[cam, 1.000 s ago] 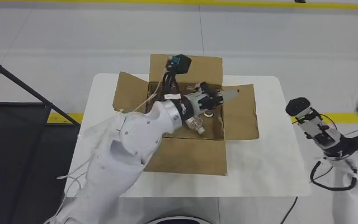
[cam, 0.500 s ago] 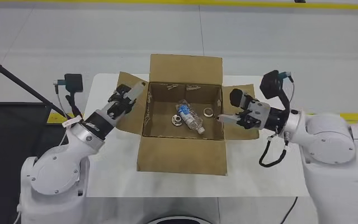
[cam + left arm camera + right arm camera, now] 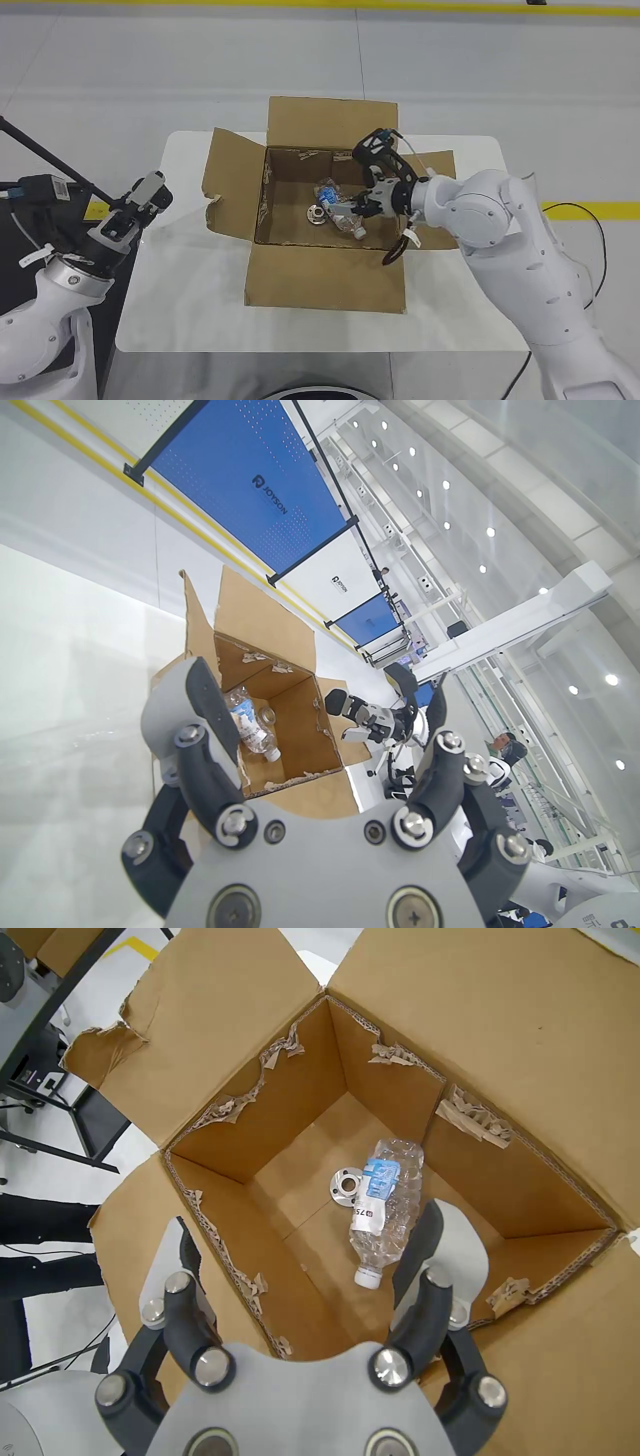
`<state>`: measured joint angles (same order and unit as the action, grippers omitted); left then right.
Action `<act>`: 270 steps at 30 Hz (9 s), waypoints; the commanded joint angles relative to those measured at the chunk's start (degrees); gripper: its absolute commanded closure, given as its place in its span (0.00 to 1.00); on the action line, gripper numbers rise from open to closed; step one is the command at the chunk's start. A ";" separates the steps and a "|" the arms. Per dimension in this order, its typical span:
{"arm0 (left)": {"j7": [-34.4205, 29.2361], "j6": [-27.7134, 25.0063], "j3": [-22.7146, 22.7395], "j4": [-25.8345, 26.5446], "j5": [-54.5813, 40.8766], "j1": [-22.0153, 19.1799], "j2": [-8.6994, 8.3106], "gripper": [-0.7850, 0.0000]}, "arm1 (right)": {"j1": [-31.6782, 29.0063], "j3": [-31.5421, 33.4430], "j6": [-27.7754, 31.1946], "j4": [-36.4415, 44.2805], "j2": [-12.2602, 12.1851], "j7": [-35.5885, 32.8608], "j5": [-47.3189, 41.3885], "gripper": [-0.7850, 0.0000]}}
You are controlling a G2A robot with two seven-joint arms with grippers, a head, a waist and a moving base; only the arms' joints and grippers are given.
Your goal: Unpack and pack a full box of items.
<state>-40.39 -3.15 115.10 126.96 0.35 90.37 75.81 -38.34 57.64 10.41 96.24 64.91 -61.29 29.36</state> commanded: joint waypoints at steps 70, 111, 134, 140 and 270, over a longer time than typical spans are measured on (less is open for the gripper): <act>2.92 0.83 -1.23 0.48 -2.19 1.61 -0.31 0.00 | 23.80 -36.51 -13.29 -54.51 27.74 -4.48 15.75 0.66; 2.92 0.83 -1.23 0.48 -2.19 1.61 -0.31 0.00 | 8.37 -14.79 -7.85 -14.76 17.04 -10.70 30.83 1.00; 2.92 0.83 -1.23 0.48 -2.19 1.61 -0.31 0.00 | -15.83 15.97 -17.76 31.55 10.39 -23.88 53.02 1.00; 2.92 0.83 -1.23 0.48 -2.19 1.61 -0.31 0.00 | -17.04 26.14 -15.96 27.60 9.75 -25.10 49.19 1.00; 2.92 0.83 -1.23 0.48 -2.19 1.61 -0.31 0.00 | 16.92 -20.37 -3.12 -22.84 13.11 -10.78 13.84 0.54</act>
<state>-37.47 -2.33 113.87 127.43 -1.84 91.97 75.49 -21.91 37.89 6.71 75.16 77.58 -72.93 43.98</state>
